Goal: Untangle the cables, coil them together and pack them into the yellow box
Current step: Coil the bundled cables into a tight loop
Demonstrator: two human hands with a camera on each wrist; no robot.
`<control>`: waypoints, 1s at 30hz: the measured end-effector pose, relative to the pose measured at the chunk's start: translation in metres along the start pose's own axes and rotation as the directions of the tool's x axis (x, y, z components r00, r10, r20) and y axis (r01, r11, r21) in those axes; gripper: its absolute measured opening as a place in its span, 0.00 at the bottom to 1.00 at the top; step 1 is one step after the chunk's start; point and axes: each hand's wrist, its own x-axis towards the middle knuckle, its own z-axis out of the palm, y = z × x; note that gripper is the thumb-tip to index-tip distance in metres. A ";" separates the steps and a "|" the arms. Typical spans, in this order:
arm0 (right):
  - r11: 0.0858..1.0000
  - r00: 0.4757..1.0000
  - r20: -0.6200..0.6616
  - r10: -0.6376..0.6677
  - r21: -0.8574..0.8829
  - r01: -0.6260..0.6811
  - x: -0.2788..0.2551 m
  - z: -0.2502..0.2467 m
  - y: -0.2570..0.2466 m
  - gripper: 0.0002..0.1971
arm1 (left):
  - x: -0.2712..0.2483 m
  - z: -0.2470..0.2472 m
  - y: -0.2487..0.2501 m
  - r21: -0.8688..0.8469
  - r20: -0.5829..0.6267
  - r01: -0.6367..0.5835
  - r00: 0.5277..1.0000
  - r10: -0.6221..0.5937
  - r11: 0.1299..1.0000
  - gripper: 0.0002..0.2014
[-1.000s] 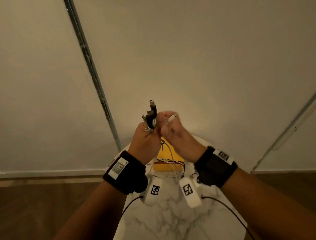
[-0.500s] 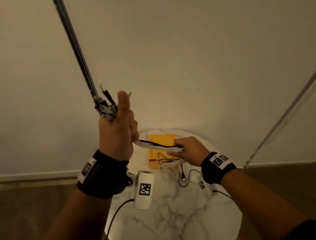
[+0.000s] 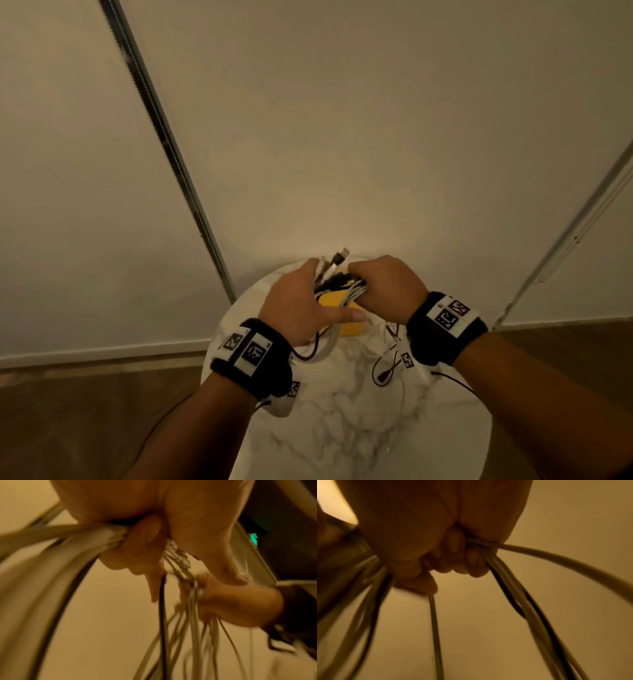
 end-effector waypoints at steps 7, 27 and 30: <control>0.981 0.998 -0.058 -0.006 0.195 0.017 -0.005 0.001 0.005 0.14 | -0.013 0.010 0.010 -0.718 0.216 0.208 0.974 -0.072 0.664 0.15; 0.830 0.838 0.214 0.502 0.154 -0.536 -0.021 0.093 0.116 0.21 | -0.019 -0.063 0.011 -0.653 -0.364 -0.308 0.929 0.070 0.692 0.15; 0.858 0.777 0.440 0.449 0.028 -0.512 -0.016 0.100 0.103 0.39 | -0.013 -0.045 -0.001 -0.525 -0.255 -0.207 0.964 0.079 0.826 0.12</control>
